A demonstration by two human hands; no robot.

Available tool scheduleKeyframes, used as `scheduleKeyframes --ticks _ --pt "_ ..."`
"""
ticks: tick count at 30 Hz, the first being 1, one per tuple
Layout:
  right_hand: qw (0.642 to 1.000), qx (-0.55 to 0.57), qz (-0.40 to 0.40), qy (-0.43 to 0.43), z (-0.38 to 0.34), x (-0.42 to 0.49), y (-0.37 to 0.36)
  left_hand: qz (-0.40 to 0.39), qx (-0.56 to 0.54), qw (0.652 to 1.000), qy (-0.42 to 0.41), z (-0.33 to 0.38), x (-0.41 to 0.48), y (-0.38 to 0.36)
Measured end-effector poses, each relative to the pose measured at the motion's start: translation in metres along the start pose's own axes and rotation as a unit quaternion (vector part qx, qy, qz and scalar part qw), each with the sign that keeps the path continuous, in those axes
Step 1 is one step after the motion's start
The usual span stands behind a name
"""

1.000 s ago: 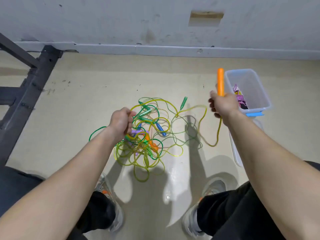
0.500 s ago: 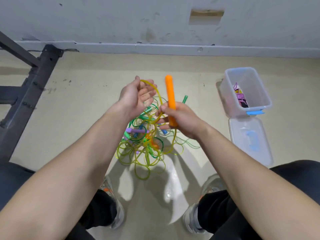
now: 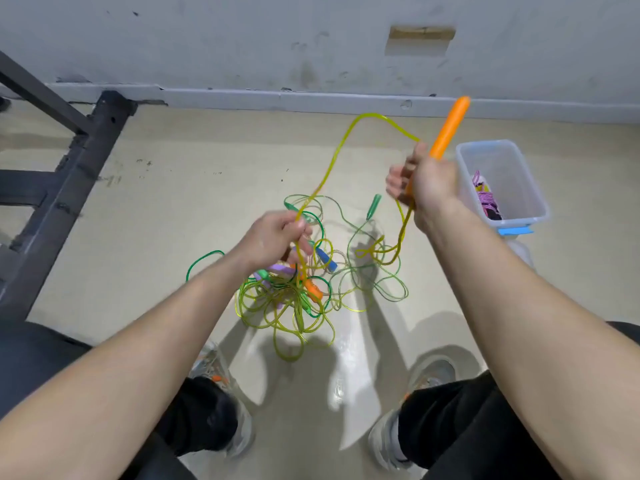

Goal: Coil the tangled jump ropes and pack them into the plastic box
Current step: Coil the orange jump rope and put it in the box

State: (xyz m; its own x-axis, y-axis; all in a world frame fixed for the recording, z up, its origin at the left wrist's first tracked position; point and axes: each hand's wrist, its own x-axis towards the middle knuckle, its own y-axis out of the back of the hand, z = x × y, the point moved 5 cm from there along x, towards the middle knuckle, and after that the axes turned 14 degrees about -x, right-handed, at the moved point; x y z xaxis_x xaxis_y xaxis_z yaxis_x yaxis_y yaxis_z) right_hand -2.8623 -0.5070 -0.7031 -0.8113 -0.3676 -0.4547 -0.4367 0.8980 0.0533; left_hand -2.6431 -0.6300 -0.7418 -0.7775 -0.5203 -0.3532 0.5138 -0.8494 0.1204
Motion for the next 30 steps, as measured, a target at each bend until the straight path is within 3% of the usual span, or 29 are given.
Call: scheduleKeyframes --ticks 1,3,6,8,10,12,14,16,17,19,21,23,27,28,30 --pt "0.998 -0.059 -0.023 -0.013 0.013 -0.004 -0.002 0.009 -0.057 0.998 -0.002 0.020 0.002 -0.003" --pt "0.979 -0.129 -0.155 0.003 0.034 -0.025 -0.019 0.029 -0.159 0.987 -0.002 0.059 0.008 -0.010" --pt "0.915 -0.102 -0.391 -0.008 0.052 -0.072 -0.043 0.068 -0.269 0.961 0.007 0.092 0.020 -0.012" --pt "0.885 -0.077 -0.458 -0.031 0.052 -0.089 -0.046 0.110 -0.317 0.942 0.014 0.098 0.026 -0.005" --pt "0.887 -0.122 -0.445 0.014 0.044 -0.092 -0.043 0.140 -0.325 0.935 0.024 0.092 0.029 0.003" --pt "0.911 -0.148 -0.380 0.068 0.027 -0.088 -0.038 0.125 -0.275 0.953 0.036 0.078 0.029 0.006" --pt "0.940 -0.079 -0.327 0.062 0.005 -0.087 -0.037 0.017 -0.203 0.976 0.074 0.054 0.022 -0.009" --pt "0.957 0.001 -0.284 0.058 -0.018 -0.081 -0.038 -0.137 -0.154 0.973 0.103 0.020 0.002 -0.035" --pt "0.962 0.024 -0.263 0.063 -0.028 -0.077 -0.037 -0.174 -0.103 0.974 0.099 0.003 -0.010 -0.042" --pt "0.969 0.076 -0.224 0.071 -0.044 -0.067 -0.034 -0.155 0.072 0.984 0.044 -0.031 -0.017 -0.032" --pt "0.975 0.117 -0.178 0.066 -0.050 -0.054 -0.029 -0.068 0.208 0.976 0.004 -0.053 -0.018 -0.003" --pt "0.989 0.092 -0.102 0.058 -0.045 -0.038 -0.019 -0.024 0.193 0.981 0.015 -0.056 -0.018 0.020" --pt "0.998 -0.064 -0.001 0.007 0.002 -0.023 -0.005 -0.024 -0.035 0.998 0.049 -0.002 -0.023 0.013" --pt "0.993 -0.119 -0.024 -0.011 0.017 -0.026 -0.007 -0.012 -0.081 0.996 0.037 0.017 -0.022 0.011" --pt "0.976 -0.160 -0.150 -0.020 0.042 -0.043 -0.020 0.003 -0.156 0.988 0.011 0.055 -0.017 0.007"
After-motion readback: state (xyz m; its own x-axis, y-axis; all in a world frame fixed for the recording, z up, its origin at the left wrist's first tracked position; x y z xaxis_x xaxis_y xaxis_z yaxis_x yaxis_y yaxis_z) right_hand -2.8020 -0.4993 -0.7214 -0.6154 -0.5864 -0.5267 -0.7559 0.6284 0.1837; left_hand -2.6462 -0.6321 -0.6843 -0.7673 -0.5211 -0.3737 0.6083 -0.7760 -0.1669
